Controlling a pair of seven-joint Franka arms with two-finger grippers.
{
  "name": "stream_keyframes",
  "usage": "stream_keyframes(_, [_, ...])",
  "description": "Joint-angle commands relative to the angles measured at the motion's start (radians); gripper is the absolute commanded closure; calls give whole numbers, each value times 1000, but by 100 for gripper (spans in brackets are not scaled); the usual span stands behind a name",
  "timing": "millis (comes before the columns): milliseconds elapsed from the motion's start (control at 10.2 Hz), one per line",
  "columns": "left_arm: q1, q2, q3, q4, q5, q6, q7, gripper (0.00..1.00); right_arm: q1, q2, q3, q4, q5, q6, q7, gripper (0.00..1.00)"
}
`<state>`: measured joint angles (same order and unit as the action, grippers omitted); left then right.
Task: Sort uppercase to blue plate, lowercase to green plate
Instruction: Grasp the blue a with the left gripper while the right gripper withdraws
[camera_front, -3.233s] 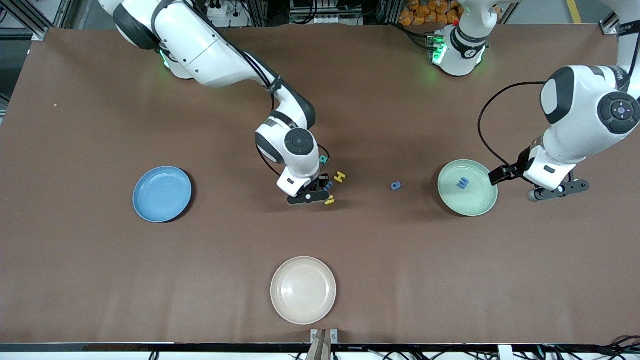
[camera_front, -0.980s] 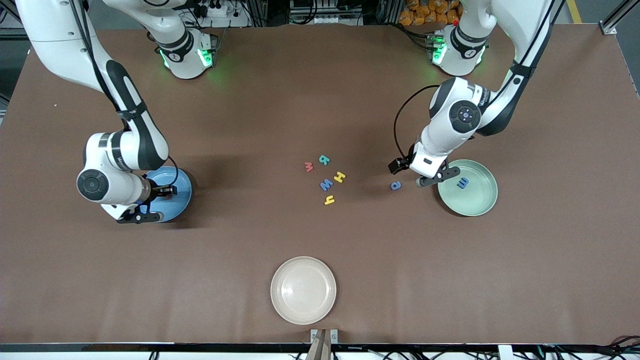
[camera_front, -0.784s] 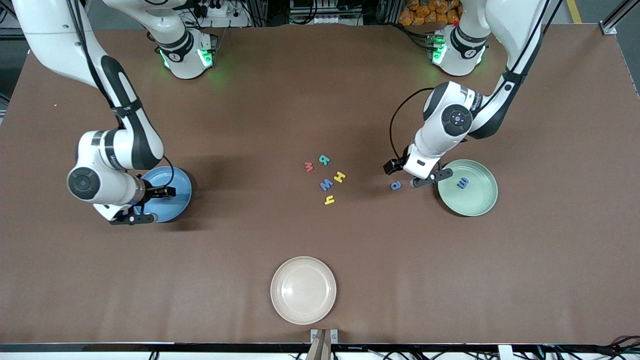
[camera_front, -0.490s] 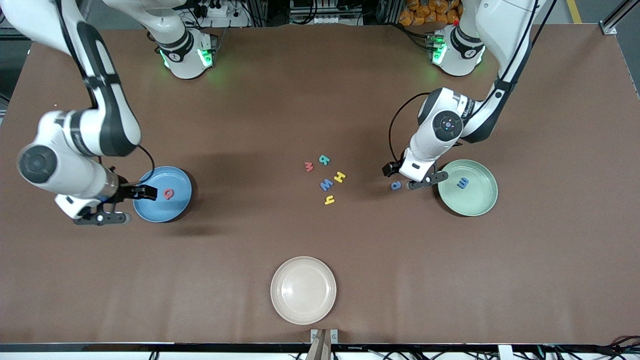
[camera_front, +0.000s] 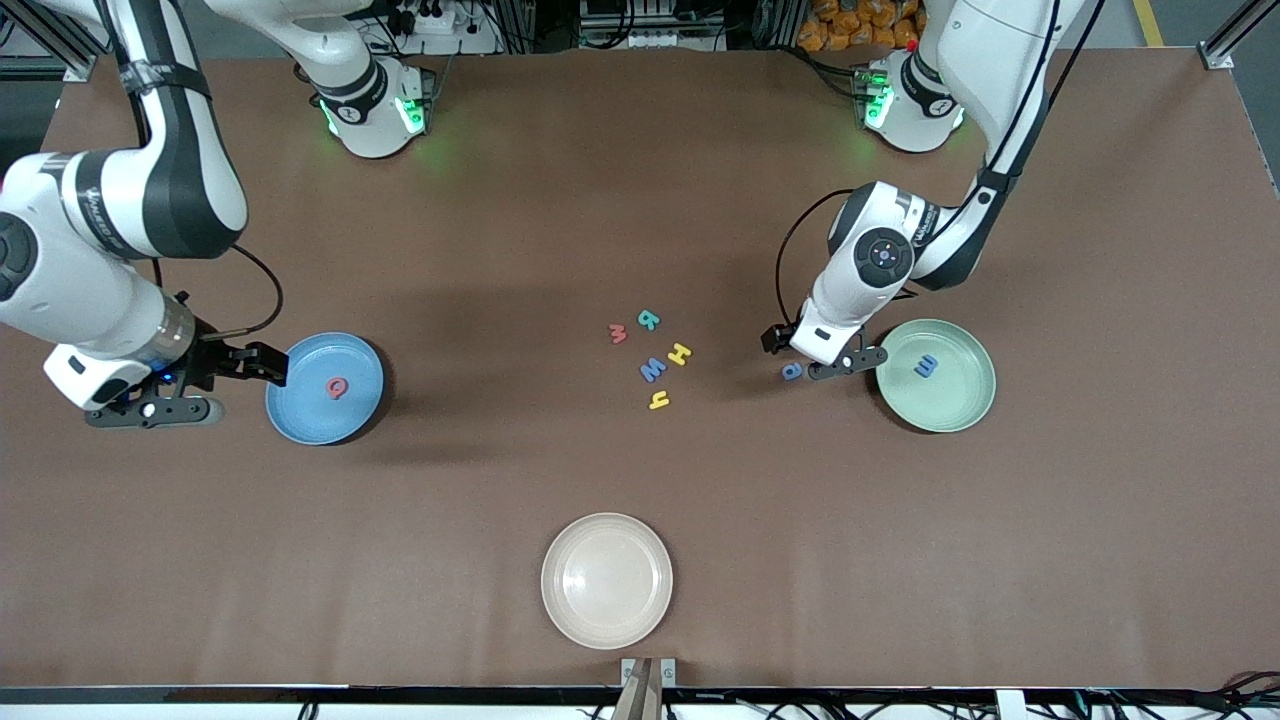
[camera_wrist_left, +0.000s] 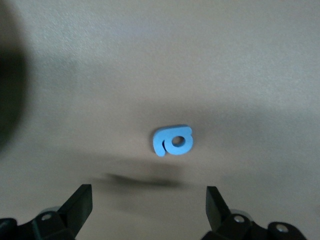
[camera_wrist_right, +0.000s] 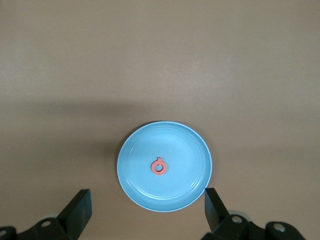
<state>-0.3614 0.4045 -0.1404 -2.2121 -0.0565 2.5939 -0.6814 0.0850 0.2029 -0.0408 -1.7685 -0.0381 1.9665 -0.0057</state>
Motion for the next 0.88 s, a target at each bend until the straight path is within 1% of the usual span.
stream_keyframes(0, [-105,33,108,29,23,11,19,0,24,-32,-7,12,23,-20,-10,0])
stream_keyframes(98, [-126,40,129,41,23,11,17,0,33,-43,-8,12,23,-20,-8,0])
stream_keyframes(392, [-128,68,142,77,21,11,17,0,50,-60,-8,21,23,-43,-4,0])
stream_keyframes(588, [-129,82,150,101,21,11,17,0,48,-59,-10,84,24,-118,-4,0])
stream_keyframes(784, [-142,99,157,118,15,9,10,0,56,-59,-13,107,50,-129,21,0])
